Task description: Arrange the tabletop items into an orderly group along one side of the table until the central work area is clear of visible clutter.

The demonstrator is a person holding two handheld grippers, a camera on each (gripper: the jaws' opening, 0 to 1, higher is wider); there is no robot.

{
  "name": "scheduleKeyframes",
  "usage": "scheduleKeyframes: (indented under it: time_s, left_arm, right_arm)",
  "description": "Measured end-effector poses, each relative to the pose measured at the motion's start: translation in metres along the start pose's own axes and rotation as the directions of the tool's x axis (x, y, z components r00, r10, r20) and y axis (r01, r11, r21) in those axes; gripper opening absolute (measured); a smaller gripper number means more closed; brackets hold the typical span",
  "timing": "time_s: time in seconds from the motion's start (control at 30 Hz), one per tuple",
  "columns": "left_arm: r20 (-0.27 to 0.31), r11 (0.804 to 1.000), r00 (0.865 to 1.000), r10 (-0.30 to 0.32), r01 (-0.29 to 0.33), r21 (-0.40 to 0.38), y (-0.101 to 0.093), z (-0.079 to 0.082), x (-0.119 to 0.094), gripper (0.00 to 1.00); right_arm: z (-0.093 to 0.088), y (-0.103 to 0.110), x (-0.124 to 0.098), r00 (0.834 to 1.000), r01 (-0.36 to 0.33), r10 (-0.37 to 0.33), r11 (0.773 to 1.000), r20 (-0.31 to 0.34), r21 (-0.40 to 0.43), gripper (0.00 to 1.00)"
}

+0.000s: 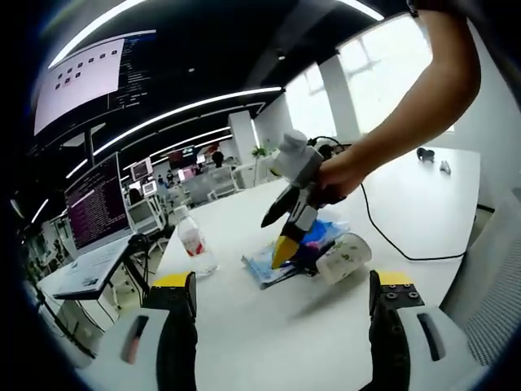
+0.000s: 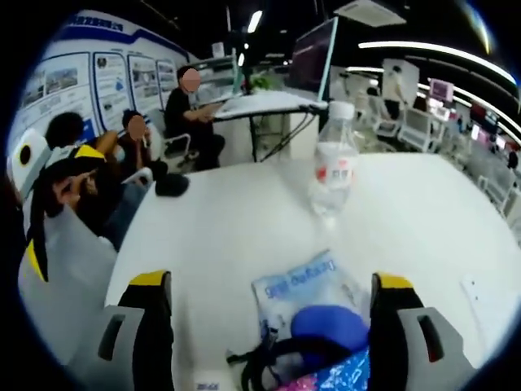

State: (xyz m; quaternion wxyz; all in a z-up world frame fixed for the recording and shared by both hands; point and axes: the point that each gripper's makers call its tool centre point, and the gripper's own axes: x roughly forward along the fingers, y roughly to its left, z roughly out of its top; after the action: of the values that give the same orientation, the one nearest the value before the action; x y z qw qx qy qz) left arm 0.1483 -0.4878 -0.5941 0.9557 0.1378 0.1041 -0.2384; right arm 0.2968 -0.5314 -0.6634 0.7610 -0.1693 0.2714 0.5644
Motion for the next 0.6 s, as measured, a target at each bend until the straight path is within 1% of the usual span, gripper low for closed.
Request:
scheduleKeyframes:
  time_s: [0.23,0.33,0.43,0.6]
  left_arm:
    - [0.004,1.0,1.0,-0.005,0.005,0.008,-0.002,0.001,0.0,0.87]
    - [0.006,1.0,1.0,-0.006,0.006,0.008,-0.002,0.001,0.0,0.87]
    - [0.005,1.0,1.0,-0.008,0.008,0.008,-0.003,0.001,0.0,0.86]
    - [0.009,1.0,1.0,-0.013,0.013,0.012,-0.004,0.002,-0.001,0.86]
  right_arm:
    - [-0.016,0.012,-0.023,1.0,0.001,0.0,1.0,-0.03,0.006,1.0]
    - [-0.021,0.02,-0.031,1.0,-0.002,0.002,1.0,-0.024,0.015,1.0]
    - [-0.031,0.031,-0.037,0.999,-0.014,0.015,1.0,-0.048,0.015,1.0]
    - [-0.044,0.038,-0.047,0.996,-0.025,0.025,1.0,-0.08,0.005,1.0]
